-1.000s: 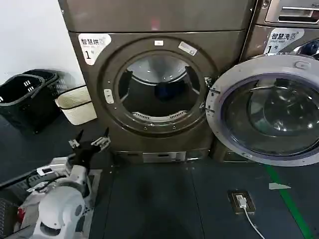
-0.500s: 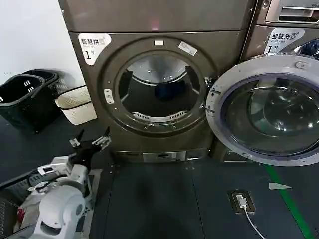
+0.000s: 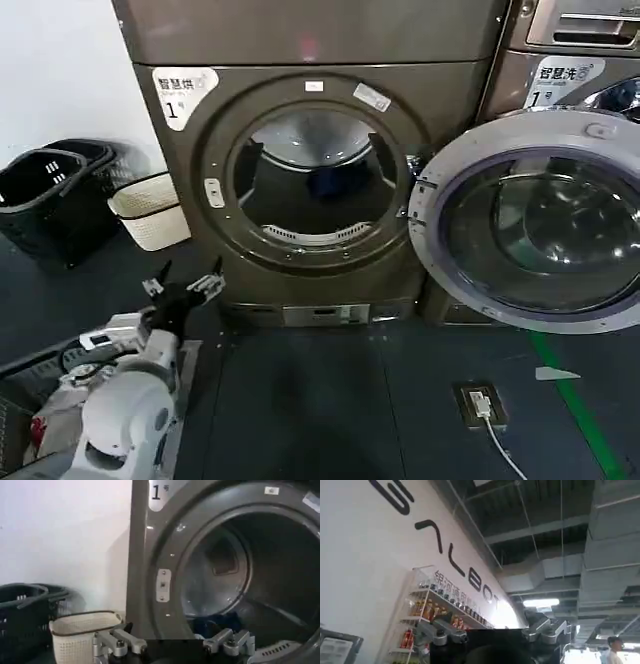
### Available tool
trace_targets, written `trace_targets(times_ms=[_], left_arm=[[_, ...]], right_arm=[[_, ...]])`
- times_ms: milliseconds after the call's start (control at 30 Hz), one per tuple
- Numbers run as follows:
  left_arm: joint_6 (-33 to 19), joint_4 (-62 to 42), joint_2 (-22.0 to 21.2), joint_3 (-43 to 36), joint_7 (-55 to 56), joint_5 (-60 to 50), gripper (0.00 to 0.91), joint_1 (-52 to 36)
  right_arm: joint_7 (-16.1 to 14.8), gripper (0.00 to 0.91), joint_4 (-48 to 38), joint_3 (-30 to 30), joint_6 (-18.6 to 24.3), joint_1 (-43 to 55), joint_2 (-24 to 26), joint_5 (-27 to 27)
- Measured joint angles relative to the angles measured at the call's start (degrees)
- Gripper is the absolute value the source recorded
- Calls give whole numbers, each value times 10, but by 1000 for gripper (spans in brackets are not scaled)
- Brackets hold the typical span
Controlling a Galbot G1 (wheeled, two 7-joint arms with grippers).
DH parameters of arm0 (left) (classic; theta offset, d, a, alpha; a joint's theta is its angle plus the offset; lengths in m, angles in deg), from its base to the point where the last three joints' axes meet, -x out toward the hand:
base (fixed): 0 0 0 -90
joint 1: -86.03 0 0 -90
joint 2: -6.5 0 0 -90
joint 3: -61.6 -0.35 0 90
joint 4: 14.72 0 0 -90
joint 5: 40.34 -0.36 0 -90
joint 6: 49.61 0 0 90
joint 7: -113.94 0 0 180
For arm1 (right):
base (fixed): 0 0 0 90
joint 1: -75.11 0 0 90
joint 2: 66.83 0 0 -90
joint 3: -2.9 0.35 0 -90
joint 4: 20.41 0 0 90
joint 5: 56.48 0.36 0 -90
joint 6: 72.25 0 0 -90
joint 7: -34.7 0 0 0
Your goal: Grasp the clothes from the dryer.
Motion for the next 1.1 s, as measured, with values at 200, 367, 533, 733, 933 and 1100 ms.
trace_targets(times_ms=[200,367,533,733,933,1100], left_arm=[[0,0,-1,-2,-1,-1,907,0],[0,-1,-1,-4,-1,-2,907,0],[0,-2,-2,-8,-2,-2,907,-2],[0,-3,-2,-9,-2,-3,907,-3],[0,-7,-5,-14,-3,-6,907,-5],[0,-10,-7,-19,-4,-9,907,-8]], right_arm=[[-2,907,0,-1,2,1,0,0],[-4,907,0,-3,3,3,-1,-1],[-5,907,0,-5,4,5,-1,-1],[-6,907,1,-8,4,6,0,-2],[-8,907,1,-8,5,6,1,-2],[-9,907,-1,-7,7,6,0,-3]])
